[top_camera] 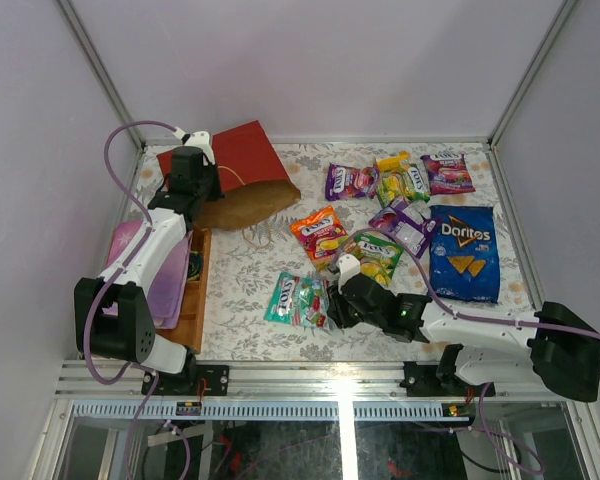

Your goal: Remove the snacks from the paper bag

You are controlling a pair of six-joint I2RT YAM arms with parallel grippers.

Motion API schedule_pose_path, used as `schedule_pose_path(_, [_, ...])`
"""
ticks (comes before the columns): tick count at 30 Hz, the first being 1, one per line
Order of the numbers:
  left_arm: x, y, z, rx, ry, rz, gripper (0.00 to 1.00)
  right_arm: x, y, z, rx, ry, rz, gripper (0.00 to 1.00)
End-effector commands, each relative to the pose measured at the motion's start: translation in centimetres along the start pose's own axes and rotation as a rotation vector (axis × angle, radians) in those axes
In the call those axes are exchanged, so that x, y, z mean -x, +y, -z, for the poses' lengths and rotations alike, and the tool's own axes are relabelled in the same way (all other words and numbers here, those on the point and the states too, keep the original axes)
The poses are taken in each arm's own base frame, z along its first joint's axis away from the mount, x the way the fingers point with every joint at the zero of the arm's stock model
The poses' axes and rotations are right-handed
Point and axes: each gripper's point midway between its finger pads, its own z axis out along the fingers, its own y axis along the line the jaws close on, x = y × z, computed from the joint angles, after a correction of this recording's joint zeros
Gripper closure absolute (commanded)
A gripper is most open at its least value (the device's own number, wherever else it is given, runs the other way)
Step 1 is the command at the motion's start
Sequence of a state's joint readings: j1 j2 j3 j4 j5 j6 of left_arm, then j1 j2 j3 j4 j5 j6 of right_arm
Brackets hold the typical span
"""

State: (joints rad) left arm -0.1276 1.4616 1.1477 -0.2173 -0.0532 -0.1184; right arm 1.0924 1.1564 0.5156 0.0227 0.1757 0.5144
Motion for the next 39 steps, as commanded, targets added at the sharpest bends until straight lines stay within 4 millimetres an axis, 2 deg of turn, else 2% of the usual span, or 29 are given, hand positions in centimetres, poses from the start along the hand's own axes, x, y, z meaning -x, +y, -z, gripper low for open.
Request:
schedule_pose_path(1, [1.4,-0.1,-0.2,-0.014,-0.035,0.009,1.0,0.8,-0.3,0.0,-0.034,0.002,0.094,0.52])
schedule_pose_path(3, [1.4,-0.1,-0.2,-0.015,-0.037,0.009,1.0,1.7,-0.5,0.3,-0.047,-0.027,0.115,0.34])
schedule_pose_path(4, [1.5,-0.1,-0.2,-0.017,-0.039,0.009,1.0,2.4,-0.6,0.6,-0.057,-0.056,0.124,0.2])
schedule_pose_path(6, [1.5,-0.2,-0.2,-0.023,-0.04,0.01,1.0,4.5,-0.8,1.4,-0.072,-0.143,0.127,0.01])
schedule_pose_path(8, [1.6,-0.4,-0.1,-0.03,-0.046,0.011,1.0,7.0,-0.8,2.3,-0.086,-0.256,0.12,0.01])
schedule_pose_path(12, [1.8,-0.5,0.1,-0.036,-0.053,0.012,1.0,11.5,-1.7,4.2,-0.145,-0.488,-0.012,0.01])
schedule_pose_path(14, [1.8,-0.6,0.2,-0.04,-0.055,0.013,1.0,13.3,-0.5,4.2,-0.097,-0.554,-0.004,0.01])
schedule_pose_path(17, [1.9,-0.6,0.2,-0.043,-0.056,0.013,1.0,14.9,1.8,2.0,-0.029,-0.482,0.057,0.02])
schedule_pose_path(18, [1.9,-0.7,0.3,-0.046,-0.056,0.012,1.0,15.5,2.5,0.7,-0.024,-0.442,0.063,0.04])
schedule_pose_path(22, [1.8,-0.5,0.5,-0.042,-0.055,0.007,1.0,16.3,3.8,-3.8,0.0,-0.311,0.059,0.07])
schedule_pose_path(33, [1.7,-1.0,0.7,-0.072,-0.057,0.006,1.0,17.7,2.8,-14.1,0.066,-0.239,-0.076,0.17])
schedule_pose_path(35, [1.7,-1.0,0.7,-0.071,-0.055,0.004,1.0,17.9,2.0,-15.8,0.061,-0.242,-0.109,0.26])
schedule_pose_path(39, [1.6,-1.1,0.8,-0.078,-0.054,0.003,1.0,18.5,0.6,-18.3,0.07,-0.257,-0.163,0.35])
